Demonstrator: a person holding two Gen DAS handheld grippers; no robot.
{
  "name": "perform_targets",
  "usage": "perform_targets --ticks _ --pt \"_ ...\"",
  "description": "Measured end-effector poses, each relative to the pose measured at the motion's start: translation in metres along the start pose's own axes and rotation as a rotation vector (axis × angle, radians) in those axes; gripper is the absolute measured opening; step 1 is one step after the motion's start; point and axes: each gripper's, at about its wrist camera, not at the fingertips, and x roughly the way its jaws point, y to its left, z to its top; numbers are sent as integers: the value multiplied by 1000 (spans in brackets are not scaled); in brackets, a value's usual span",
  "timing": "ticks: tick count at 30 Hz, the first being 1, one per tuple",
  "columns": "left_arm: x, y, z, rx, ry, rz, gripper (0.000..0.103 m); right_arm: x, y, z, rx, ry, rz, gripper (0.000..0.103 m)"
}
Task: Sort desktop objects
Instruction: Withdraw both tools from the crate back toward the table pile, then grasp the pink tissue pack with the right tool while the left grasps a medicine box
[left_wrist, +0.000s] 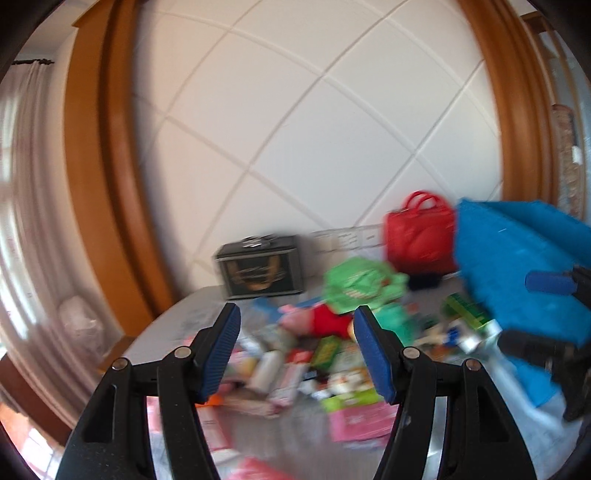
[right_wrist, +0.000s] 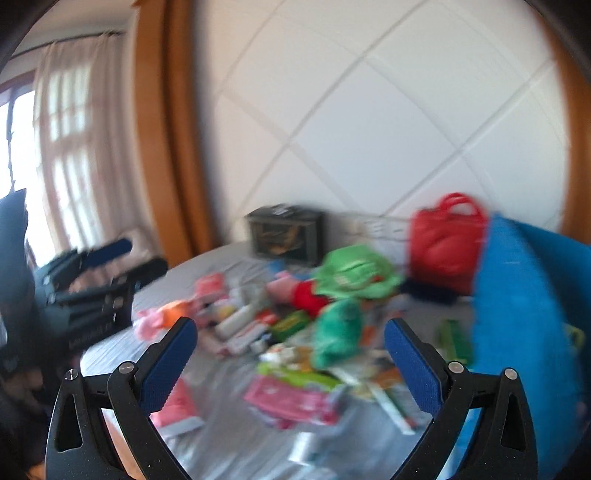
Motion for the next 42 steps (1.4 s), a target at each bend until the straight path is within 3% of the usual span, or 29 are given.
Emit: perform_targets --ticks 3,10,17,21,23,24,25,28,31,32,34,36,39,42 --pt "6 46 -13 7 19 49 63 48 52 -12 -46 75 84 103" --pt "26 116 -45 -43 95 104 63 121 123 -52 -105 222 206 103" --pt "46 153 -83 -82 206 168 63 206 189 -124 -331 456 323 103" --pt "57 163 -102 -106 262 173 63 246 212 -168 -459 575 338 103" --pt "61 165 -109 -103 286 156 63 262 217 -184 -516 608 303 103" --pt "65 164 -112 -100 295 143 63 266 217 -189 -510 628 320 101" --pt "71 163 -115 -97 300 120 63 272 216 -193 -490 663 330 88" --pt "92 157 -120 -103 311 54 63 271 207 -191 -451 684 347 84" --pt "129 141 -129 -74 320 -86 63 256 181 -184 -405 675 338 83" --pt "150 132 -133 -19 340 -159 63 249 170 -182 -377 675 336 83" --pt "179 118 -139 95 357 -234 63 237 147 -177 -328 660 316 84" --pt "218 103 -148 260 416 -363 63 230 128 -174 -283 652 292 84" --pt "260 88 -163 494 505 -497 63 222 103 -171 -200 650 261 84" --pt "284 80 -180 714 564 -567 57 219 92 -169 -140 650 243 84"
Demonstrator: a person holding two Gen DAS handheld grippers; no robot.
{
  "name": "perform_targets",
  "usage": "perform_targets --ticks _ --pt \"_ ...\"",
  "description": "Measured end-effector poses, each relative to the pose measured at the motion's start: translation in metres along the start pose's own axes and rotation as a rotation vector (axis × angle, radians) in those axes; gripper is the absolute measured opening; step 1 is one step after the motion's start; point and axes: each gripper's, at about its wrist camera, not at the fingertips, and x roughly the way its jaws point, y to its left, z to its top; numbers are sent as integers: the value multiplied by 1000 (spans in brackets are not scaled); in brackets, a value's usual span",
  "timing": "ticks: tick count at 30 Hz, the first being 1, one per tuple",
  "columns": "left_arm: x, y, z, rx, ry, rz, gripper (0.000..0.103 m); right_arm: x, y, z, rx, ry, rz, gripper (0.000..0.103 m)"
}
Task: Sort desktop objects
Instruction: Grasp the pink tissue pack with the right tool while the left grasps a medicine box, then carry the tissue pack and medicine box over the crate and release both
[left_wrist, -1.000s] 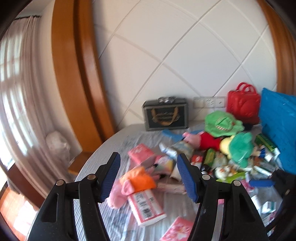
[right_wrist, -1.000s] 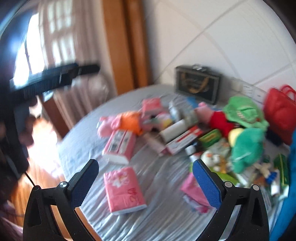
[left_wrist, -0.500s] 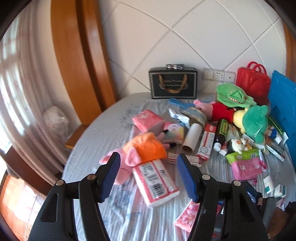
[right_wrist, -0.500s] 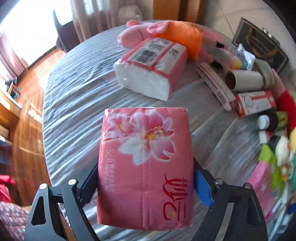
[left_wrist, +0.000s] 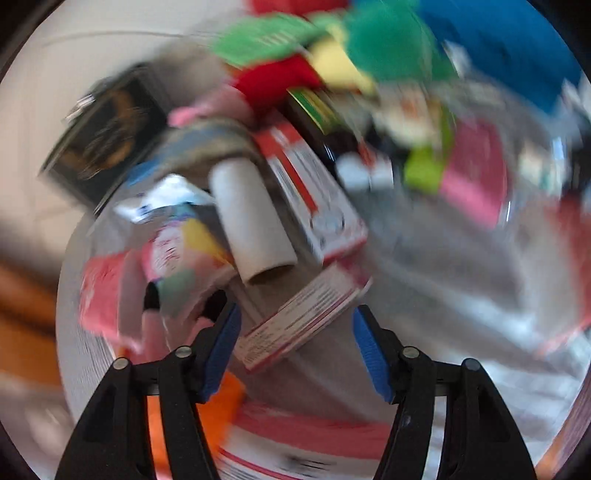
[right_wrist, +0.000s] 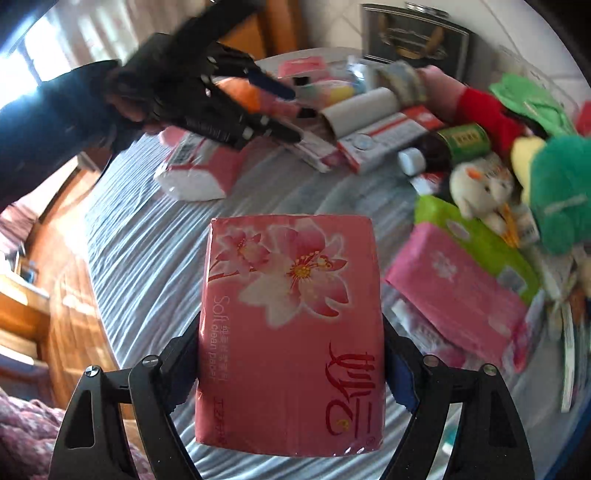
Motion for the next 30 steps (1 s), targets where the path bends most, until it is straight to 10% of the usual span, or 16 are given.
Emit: perform_targets --ticks 7,17,30 --pt "38 -3 7 202 81 -118 53 -6 2 18 81 -23 12 84" --pt "18 -9 -8 107 35 -137 30 -22 0 31 131 -85 -47 84" --pt "-103 -40 -10 -359 -292 58 28 -70 -18 38 233 -226 -267 84"
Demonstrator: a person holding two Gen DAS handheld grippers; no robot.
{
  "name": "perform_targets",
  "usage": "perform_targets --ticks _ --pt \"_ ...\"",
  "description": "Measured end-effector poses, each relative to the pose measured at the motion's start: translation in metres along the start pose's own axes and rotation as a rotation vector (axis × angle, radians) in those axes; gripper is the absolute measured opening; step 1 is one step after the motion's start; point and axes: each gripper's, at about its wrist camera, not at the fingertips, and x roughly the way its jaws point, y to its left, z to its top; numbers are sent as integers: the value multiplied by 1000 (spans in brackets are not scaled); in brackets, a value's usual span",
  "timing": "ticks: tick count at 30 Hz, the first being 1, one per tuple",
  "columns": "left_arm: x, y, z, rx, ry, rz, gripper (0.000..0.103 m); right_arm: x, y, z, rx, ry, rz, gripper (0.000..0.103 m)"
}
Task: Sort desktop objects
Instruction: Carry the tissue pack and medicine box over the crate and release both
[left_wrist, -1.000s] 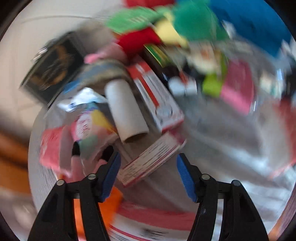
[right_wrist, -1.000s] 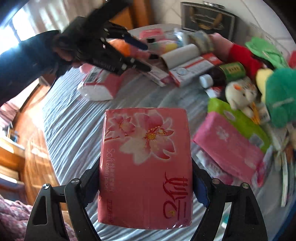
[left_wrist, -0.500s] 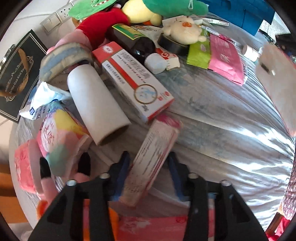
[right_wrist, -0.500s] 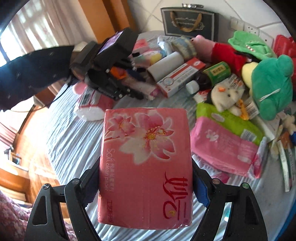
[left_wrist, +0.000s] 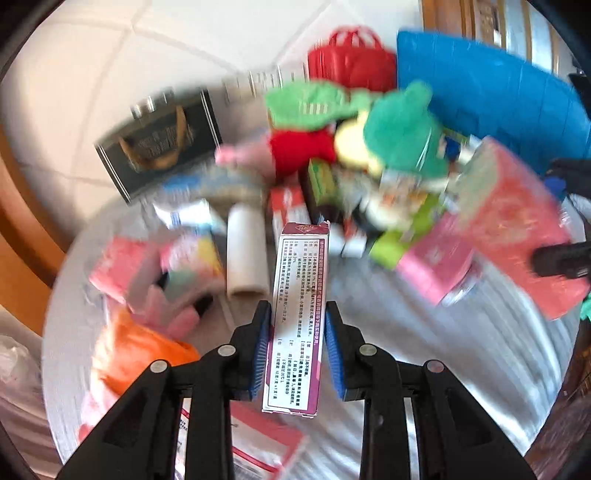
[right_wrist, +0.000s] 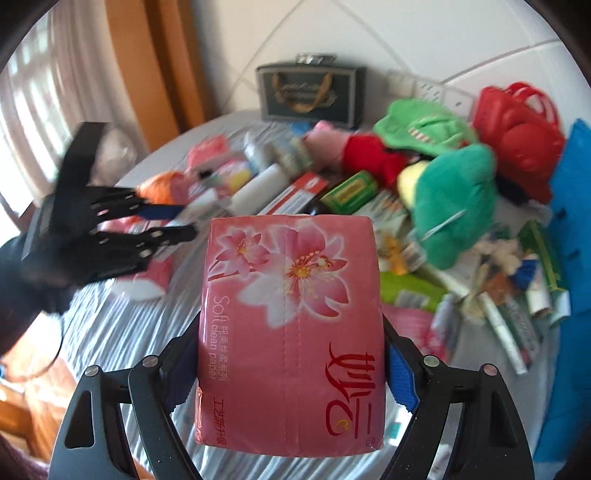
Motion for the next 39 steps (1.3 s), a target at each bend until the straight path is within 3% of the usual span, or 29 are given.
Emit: perform_targets --ticks 9,19,28,39 --pt "-61 -57 86 -87 -252 62 28 -96 -22 19 70 -237 -194 84" --pt "-103 -163 186 46 -438 -30 28 -225 -90 5 218 -438 -431 84" --pt "-113 -286 256 132 -514 -110 28 -324 -173 -28 310 -558 -577 84" --pt "-92 -446 340 146 -523 -151 29 -389 -303 -69 385 -547 -656 84"
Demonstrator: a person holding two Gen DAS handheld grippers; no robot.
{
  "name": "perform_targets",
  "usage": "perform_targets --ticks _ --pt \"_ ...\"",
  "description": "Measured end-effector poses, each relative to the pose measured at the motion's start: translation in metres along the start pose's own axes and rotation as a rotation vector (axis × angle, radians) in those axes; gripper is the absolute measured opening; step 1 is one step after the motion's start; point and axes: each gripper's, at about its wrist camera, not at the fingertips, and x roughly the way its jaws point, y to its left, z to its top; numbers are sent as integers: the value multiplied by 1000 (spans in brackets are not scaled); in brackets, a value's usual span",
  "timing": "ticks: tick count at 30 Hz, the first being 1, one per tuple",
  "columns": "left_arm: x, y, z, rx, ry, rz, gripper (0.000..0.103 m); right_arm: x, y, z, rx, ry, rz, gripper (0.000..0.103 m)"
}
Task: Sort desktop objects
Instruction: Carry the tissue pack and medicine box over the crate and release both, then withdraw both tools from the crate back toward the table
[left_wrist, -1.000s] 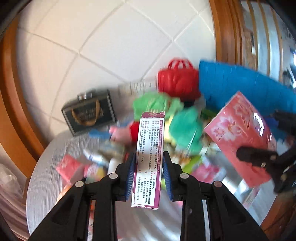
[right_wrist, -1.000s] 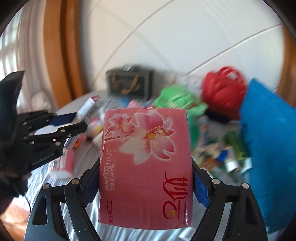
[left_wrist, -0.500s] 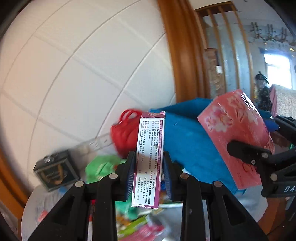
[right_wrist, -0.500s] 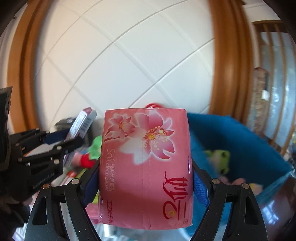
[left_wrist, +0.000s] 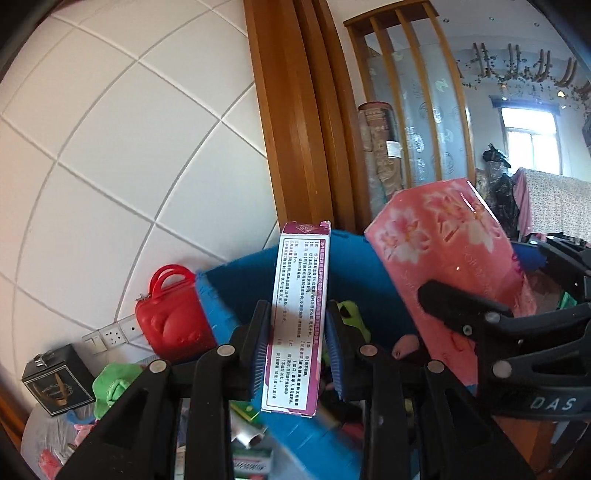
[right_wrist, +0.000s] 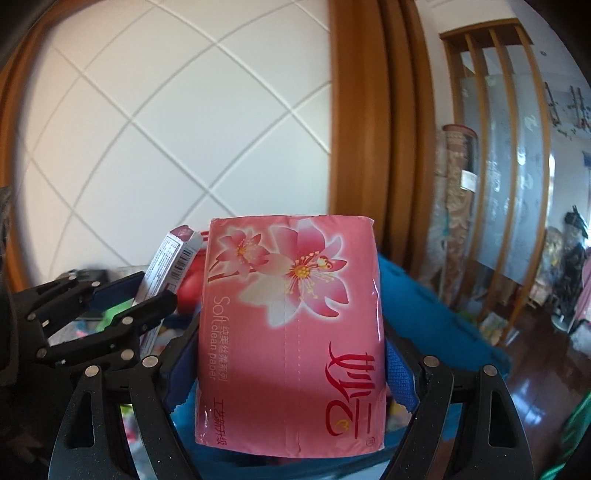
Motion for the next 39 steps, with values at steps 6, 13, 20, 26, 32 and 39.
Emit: perform_targets --ticks 6,13,20,26,32,39 --pt "38 -39 22 -20 41 27 29 32 -63 14 30 28 -13 84" --pt "69 -53 31 -15 89 84 30 70 -101 11 70 75 -26 85" --pt "83 -55 27 -21 137 147 55 90 -121 4 107 118 -38 91" --pt "78 -51 30 -50 101 195 78 86 -129 6 105 89 -59 99" --pt "69 -48 30 -50 94 204 78 77 -126 9 109 70 -51 100" --pt "50 -48 21 -37 81 220 78 51 -113 6 97 32 -23 102"
